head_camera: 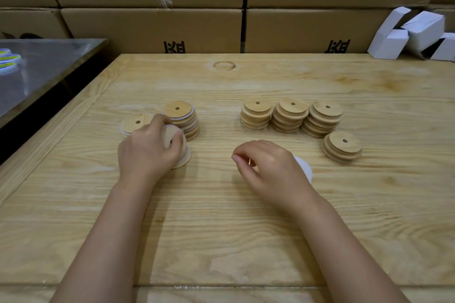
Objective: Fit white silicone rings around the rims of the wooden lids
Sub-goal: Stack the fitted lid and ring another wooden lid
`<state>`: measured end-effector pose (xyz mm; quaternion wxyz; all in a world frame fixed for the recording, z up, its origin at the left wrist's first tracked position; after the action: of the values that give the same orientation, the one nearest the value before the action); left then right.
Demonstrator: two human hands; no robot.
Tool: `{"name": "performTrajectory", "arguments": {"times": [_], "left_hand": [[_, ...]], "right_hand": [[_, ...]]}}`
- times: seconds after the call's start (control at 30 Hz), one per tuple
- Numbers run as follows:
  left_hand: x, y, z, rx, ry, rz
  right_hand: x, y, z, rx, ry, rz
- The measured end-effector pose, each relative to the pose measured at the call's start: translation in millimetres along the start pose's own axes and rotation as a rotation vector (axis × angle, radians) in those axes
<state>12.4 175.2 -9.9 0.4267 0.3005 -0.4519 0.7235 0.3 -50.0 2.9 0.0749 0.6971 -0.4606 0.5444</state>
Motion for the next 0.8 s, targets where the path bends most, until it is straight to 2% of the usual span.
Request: {"name": "performTrajectory", "arguments": {"times": [0.4, 0.8], "left_hand": [[-8, 0, 1, 0.036, -0.199, -0.110], [-3, 1, 10, 0.081, -0.345, -0.125]], "right_hand": [[0, 0, 0, 0.022, -0.017, -0.048], [-3, -1, -1, 0.070, -0.023, -0.001]]}}
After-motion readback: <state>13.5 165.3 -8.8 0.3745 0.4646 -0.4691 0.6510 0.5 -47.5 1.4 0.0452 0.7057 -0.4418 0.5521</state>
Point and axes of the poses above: each hand's wrist, its own y-axis away from the middle knuckle, its own x-axis out of the back of the hand, z = x × y, the point moved 1 cm from there along -y, towards the middle knuckle, and after that the axes turned 10 degrees about -z, right-handed, at the moved point
